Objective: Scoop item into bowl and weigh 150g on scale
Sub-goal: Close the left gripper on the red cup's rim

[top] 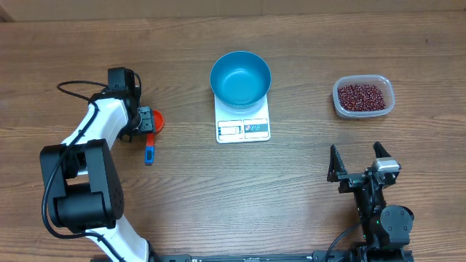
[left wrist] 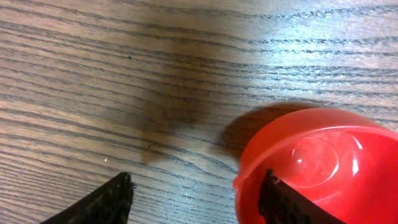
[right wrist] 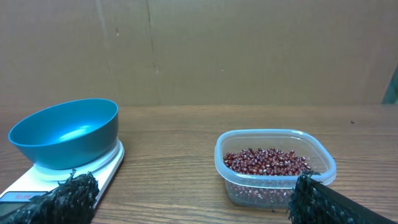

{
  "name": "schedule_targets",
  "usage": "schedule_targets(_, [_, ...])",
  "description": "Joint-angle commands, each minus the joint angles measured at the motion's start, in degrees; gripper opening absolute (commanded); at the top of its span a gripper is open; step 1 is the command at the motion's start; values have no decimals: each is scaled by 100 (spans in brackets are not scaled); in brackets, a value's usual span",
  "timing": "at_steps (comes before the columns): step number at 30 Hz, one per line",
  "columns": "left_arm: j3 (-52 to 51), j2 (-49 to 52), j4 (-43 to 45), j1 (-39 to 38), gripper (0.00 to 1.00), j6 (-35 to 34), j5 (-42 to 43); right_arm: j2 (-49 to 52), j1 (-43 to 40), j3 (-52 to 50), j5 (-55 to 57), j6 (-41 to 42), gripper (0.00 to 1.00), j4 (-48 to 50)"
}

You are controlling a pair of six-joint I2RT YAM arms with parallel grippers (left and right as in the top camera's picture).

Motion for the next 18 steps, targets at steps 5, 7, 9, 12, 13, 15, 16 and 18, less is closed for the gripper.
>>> schedule_targets(5, [-42, 52, 15, 24, 55, -17, -50, -55, 37, -59, -4, -26, 100, 17])
schedule_targets(7, [-42, 52, 15, 24, 52, -17, -50, -55, 37, -59, -4, -26, 100, 17])
schedule_targets(9, [-42, 52, 13, 24, 50, -17, -52, -55, 37, -59, -4, -26, 100, 17])
schedule_targets(12, [-42, 52, 15, 24, 47, -17, -52, -55, 37, -59, -4, -26, 100, 15])
schedule_targets(13, [-42, 52, 15, 24, 46, -17, -52, -55, 37, -59, -4, -26, 100, 17])
schedule_targets(15, [-42, 52, 13, 24, 45, -17, -52, -55, 37, -59, -4, -26, 100, 15])
schedule_targets(16, [-42, 52, 13, 24, 44, -17, -52, -55, 37, -59, -4, -26, 100, 15])
schedule_targets(18, [-42, 52, 13, 24, 42, -17, -52, -55, 37, -59, -4, -26, 100, 17])
